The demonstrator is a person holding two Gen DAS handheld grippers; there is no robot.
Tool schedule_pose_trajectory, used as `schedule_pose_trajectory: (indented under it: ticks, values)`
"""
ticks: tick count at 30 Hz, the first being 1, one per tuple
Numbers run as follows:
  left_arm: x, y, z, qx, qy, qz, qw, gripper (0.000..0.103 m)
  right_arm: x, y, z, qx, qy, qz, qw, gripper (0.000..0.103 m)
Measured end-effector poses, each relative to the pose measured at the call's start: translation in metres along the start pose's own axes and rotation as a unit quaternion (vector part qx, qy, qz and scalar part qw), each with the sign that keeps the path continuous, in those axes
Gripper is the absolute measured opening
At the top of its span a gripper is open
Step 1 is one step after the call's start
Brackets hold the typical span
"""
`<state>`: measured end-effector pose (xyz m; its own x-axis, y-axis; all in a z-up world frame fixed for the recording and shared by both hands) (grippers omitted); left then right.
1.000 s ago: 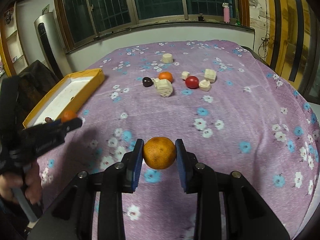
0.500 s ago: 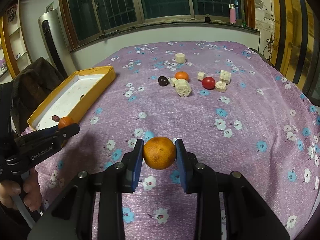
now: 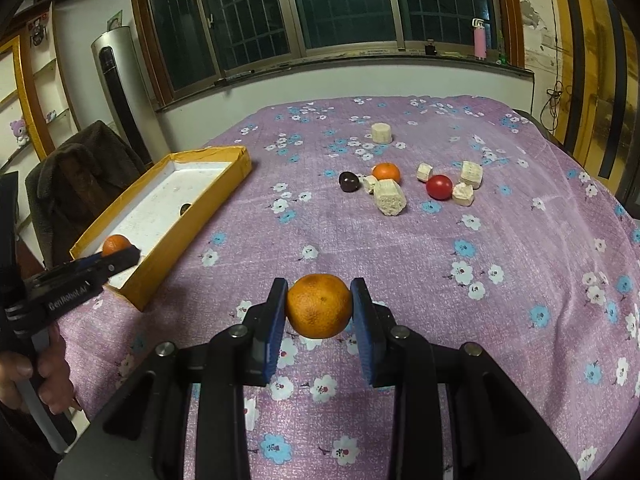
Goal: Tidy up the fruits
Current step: 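Carry the orange in the left tool while the right tool carries its orange over the tray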
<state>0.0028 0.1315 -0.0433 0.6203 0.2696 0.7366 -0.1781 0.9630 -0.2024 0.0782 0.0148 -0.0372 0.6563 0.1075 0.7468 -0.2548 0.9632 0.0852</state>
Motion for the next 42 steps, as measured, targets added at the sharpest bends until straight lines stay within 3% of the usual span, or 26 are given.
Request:
schedule_pose_trajectory:
  ticks: [15, 28, 34, 42]
  values:
    - [0.005, 0.038, 0.005, 0.037, -0.005, 0.027, 0.9989, 0.034, 0.007, -0.011, 0.004, -0.009, -0.006, -0.004, 1.0, 0.033]
    - [0.014, 0.057, 0.016, 0.051, -0.018, 0.034, 0.998, 0.034, 0.016, 0.012, -0.001, 0.01, -0.005, 0.014, 1.0, 0.033]
    - [0.018, 0.07, 0.015, 0.067, -0.016, 0.035, 0.997, 0.034, 0.029, 0.036, 0.0, 0.02, -0.011, 0.034, 0.999, 0.033]
    - [0.026, 0.089, 0.007, 0.089, -0.009, 0.04, 0.9952, 0.034, 0.053, 0.096, -0.02, 0.066, -0.006, 0.07, 0.995, 0.034]
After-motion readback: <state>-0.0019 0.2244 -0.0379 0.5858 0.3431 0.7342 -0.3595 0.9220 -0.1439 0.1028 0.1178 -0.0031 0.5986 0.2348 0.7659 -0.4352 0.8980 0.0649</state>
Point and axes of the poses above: each gripper's, at about its wrist camera, not at the fingertips, and z roughly against the way its jaws point, y to its left, x to its top, the point moved 8 cm from there along -z, roughly the way its jaws point, and after that the axes turned 9 degrees about -x, right-handed, at the moved point
